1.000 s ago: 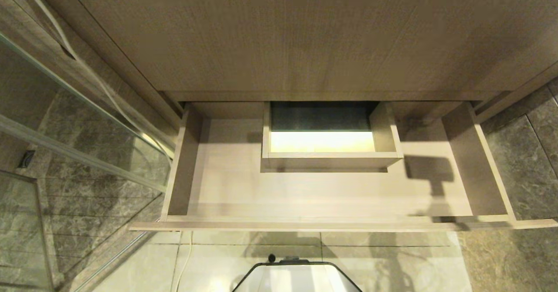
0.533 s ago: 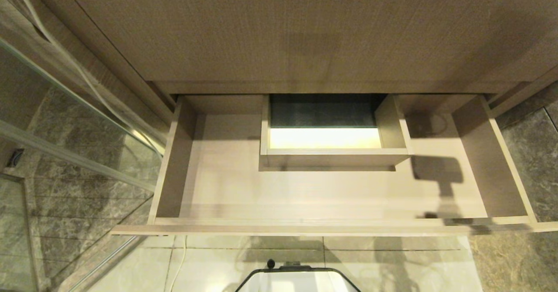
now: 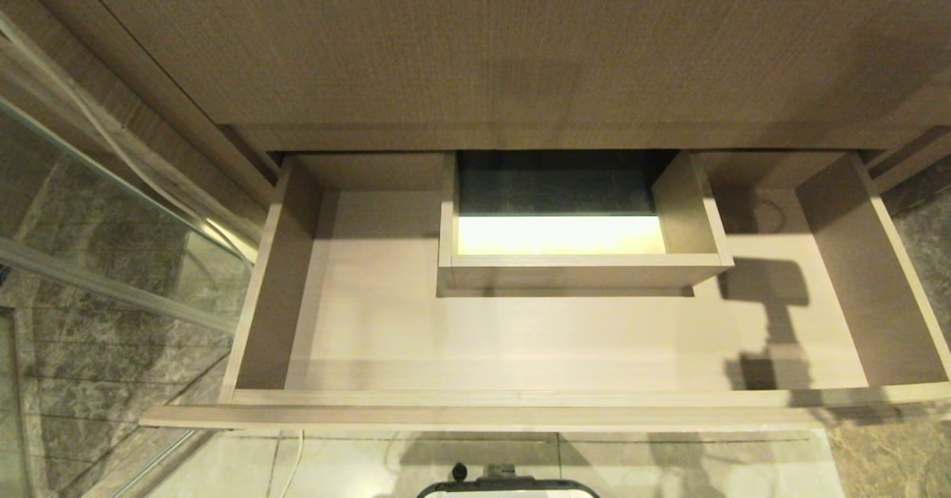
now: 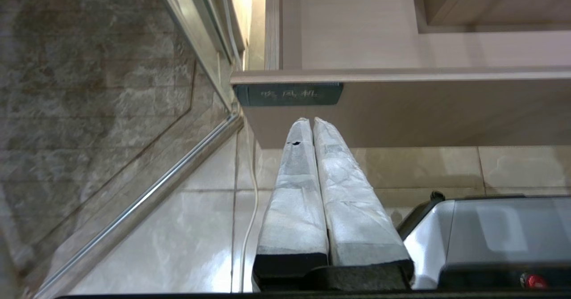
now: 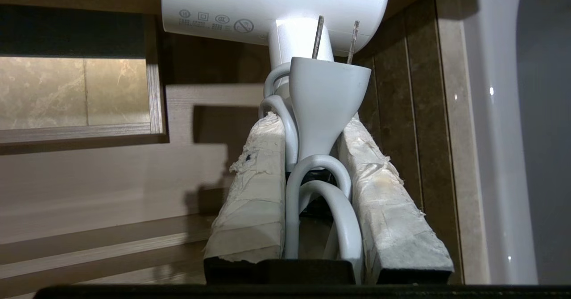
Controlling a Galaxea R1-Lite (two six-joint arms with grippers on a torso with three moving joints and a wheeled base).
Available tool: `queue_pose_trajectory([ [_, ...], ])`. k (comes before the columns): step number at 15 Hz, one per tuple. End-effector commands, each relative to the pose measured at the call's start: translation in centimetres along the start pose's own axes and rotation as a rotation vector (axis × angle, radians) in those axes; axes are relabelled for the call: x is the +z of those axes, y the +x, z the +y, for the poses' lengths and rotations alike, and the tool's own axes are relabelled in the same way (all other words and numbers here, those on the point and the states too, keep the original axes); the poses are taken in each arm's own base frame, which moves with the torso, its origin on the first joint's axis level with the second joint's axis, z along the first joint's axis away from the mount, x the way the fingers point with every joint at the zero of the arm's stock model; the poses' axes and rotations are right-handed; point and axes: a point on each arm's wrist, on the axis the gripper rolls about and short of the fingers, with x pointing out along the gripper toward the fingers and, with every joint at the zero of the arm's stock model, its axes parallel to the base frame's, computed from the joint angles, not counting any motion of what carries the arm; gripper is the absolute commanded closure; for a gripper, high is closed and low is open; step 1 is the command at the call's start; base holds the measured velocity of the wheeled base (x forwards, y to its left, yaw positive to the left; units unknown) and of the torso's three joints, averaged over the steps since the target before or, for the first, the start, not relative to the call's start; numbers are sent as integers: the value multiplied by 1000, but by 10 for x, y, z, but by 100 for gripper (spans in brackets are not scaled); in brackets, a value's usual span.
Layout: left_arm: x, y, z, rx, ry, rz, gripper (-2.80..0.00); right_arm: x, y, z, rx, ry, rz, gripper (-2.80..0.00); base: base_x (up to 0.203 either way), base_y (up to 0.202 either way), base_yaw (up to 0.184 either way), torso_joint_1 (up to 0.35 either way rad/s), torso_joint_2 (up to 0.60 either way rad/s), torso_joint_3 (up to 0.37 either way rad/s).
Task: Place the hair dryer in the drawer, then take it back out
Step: Put it into the drawer
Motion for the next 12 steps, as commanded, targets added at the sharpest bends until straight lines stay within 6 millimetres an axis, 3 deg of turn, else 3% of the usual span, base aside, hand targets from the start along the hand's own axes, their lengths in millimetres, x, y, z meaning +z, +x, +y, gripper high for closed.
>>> queue_pose_trajectory([
  [1,0,0,0,1,0,-1,0,-3,-3,0,0,-2,4,0,0,0,0,-71,344,271],
  [7,0,0,0,1,0,1,0,-9,1,2,5,-6,32,0,0,0,0,-24,307,260],
  [12,0,0,0,0,0,1,0,-14,6,4,12,-16,59,0,0,0,0,-27,219,118],
])
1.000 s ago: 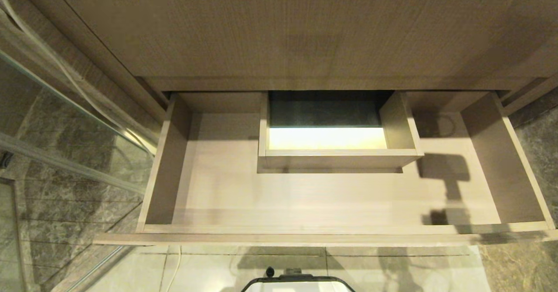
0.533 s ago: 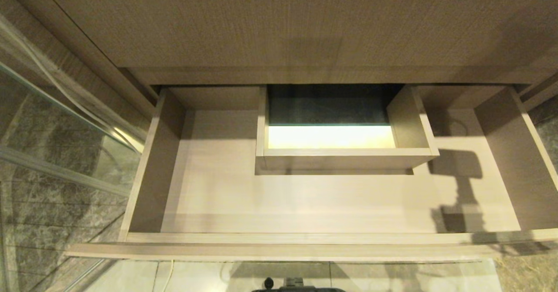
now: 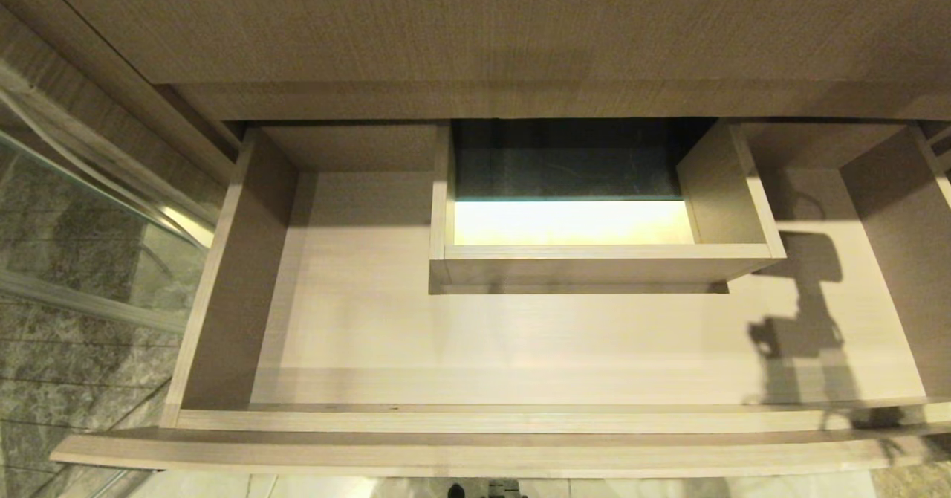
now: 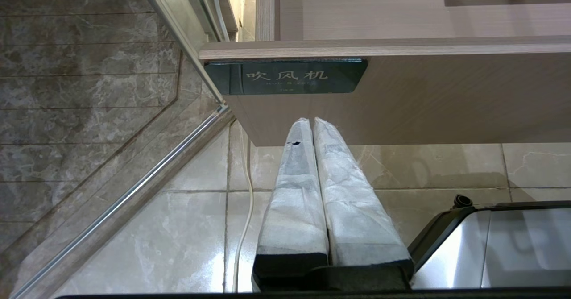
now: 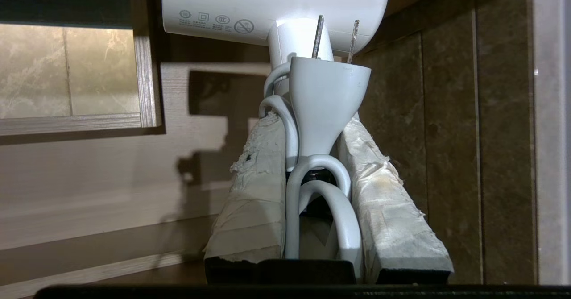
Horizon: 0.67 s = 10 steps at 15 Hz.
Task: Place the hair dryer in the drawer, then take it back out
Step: Put it into the drawer
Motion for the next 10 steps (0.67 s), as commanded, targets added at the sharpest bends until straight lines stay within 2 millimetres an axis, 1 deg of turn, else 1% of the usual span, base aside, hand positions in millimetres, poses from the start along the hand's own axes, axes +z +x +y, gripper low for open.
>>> queue_pose_trajectory([
  [1,0,0,0,0,0,1,0,-4,3,1,6,-5,28,0,0,0,0,-7,71,35],
  [5,0,0,0,-1,-1,1,0,-16,13,5,14,-10,93,0,0,0,0,-6,23,43],
  [8,0,0,0,-1,0,-1,0,-43,37,14,52,-23,228,0,0,0,0,-2,3,42],
  [10,0,0,0,-1,0,-1,0,-62,46,20,76,-32,309,0,0,0,0,3,4,41],
])
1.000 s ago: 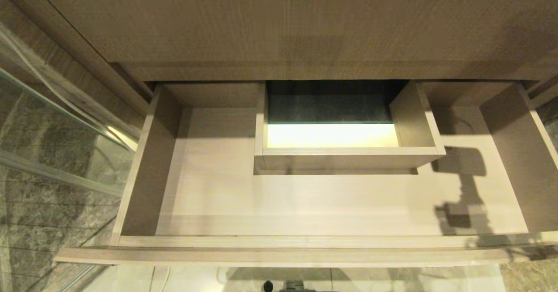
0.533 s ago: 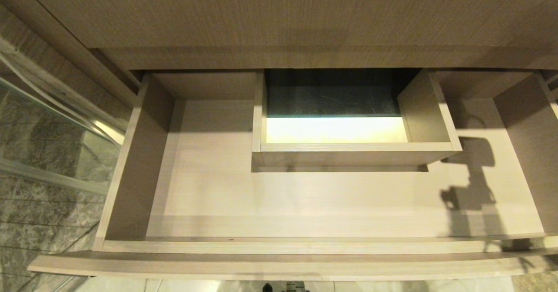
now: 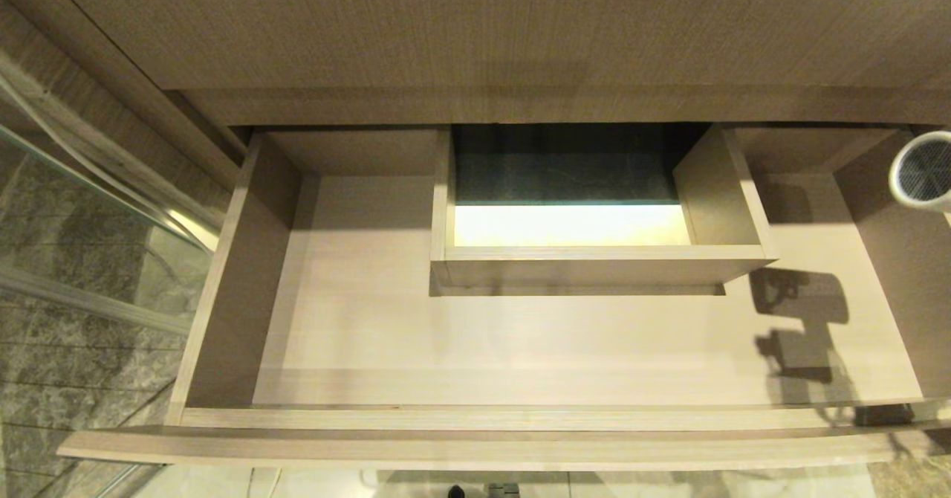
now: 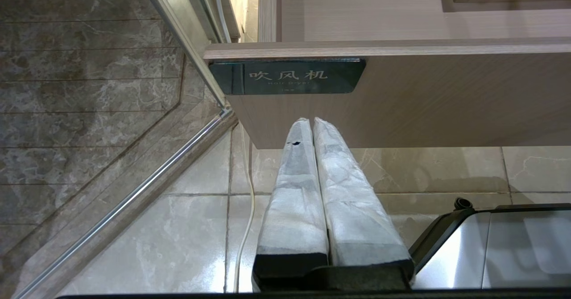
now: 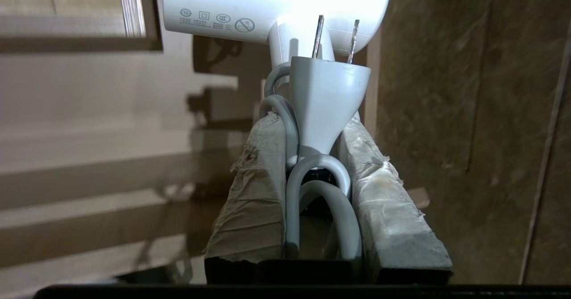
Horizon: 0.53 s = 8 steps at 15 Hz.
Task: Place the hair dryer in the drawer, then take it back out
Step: Put it into the drawer
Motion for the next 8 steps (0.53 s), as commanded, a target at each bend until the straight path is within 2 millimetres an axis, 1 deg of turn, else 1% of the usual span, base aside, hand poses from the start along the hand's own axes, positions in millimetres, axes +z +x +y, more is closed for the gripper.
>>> queue_pose_trajectory([
  [1,0,0,0,0,0,0,0,-21,18,7,31,-11,106,0,0,0,0,6,7,31],
  [3,0,0,0,-1,0,-1,0,-35,30,12,47,-18,164,0,0,0,0,0,0,0],
  [5,0,0,0,1,0,1,0,-48,51,18,59,-22,175,0,0,0,0,0,0,0],
  [6,0,0,0,1,0,-1,0,-50,66,22,65,-25,148,0,0,0,0,0,0,0],
  [8,0,0,0,1,0,0,0,-52,87,29,85,-36,127,0,0,0,0,0,0,0],
])
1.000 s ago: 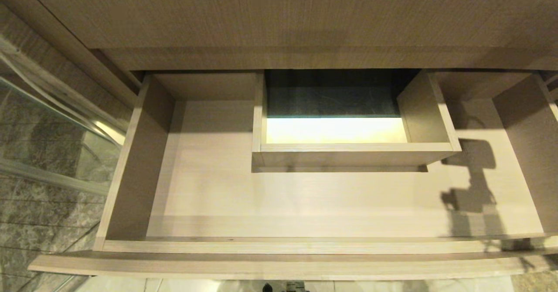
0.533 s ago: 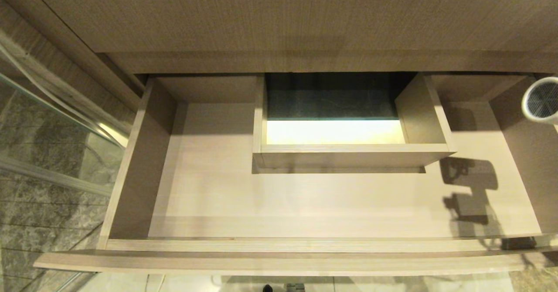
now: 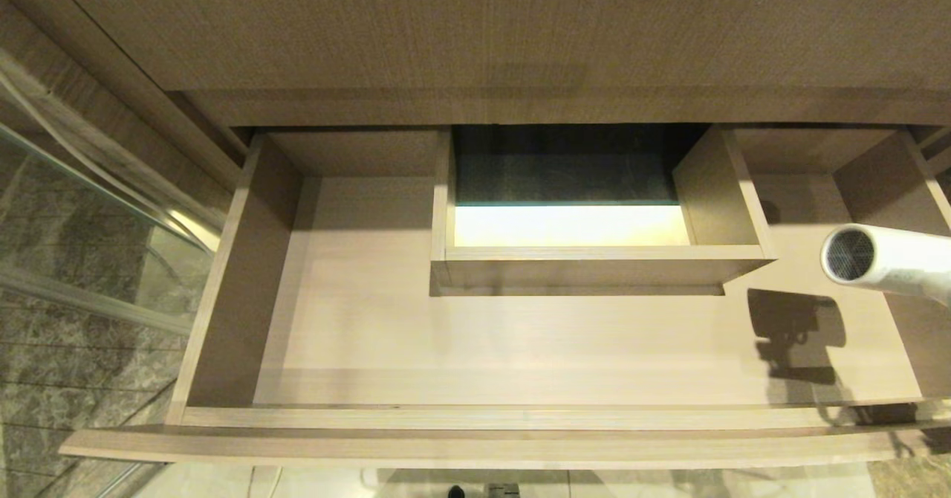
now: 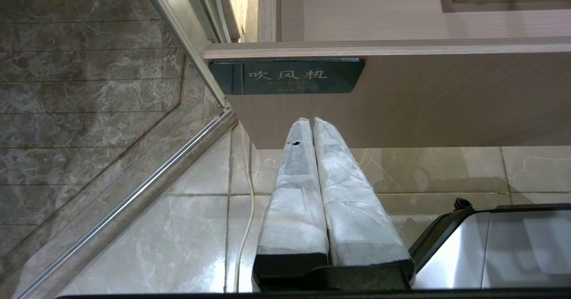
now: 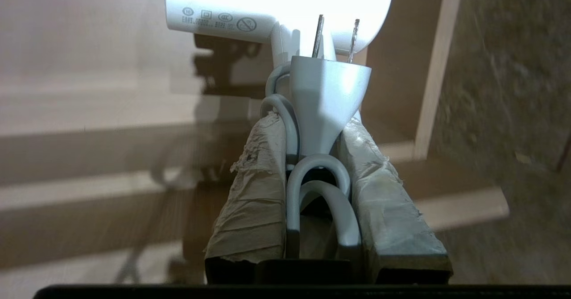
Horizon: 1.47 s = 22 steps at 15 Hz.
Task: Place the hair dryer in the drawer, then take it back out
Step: Put it into the drawer
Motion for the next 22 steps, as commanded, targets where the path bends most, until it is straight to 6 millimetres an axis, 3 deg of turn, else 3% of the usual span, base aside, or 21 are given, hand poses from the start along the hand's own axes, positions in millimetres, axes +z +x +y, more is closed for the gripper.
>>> queue_pose_trajectory([
  [1,0,0,0,-1,0,0,0,-2,43,9,23,-18,-5,0,0,0,0,0,0,0],
  [8,0,0,0,0,0,-1,0,3,160,24,16,-46,-80,0,0,0,0,0,0,0],
  [12,0,0,0,0,-1,0,0,14,210,28,-8,-48,-175,0,0,0,0,0,0,0],
  [15,0,0,0,-1,-2,-1,0,21,233,29,-22,-57,-203,0,0,0,0,0,0,0],
  [19,0,0,0,-1,0,1,0,9,242,32,-11,-62,-157,0,0,0,0,0,0,0],
  [22,0,0,0,0,0,-1,0,11,245,32,-15,-61,-169,0,0,0,0,0,0,0],
])
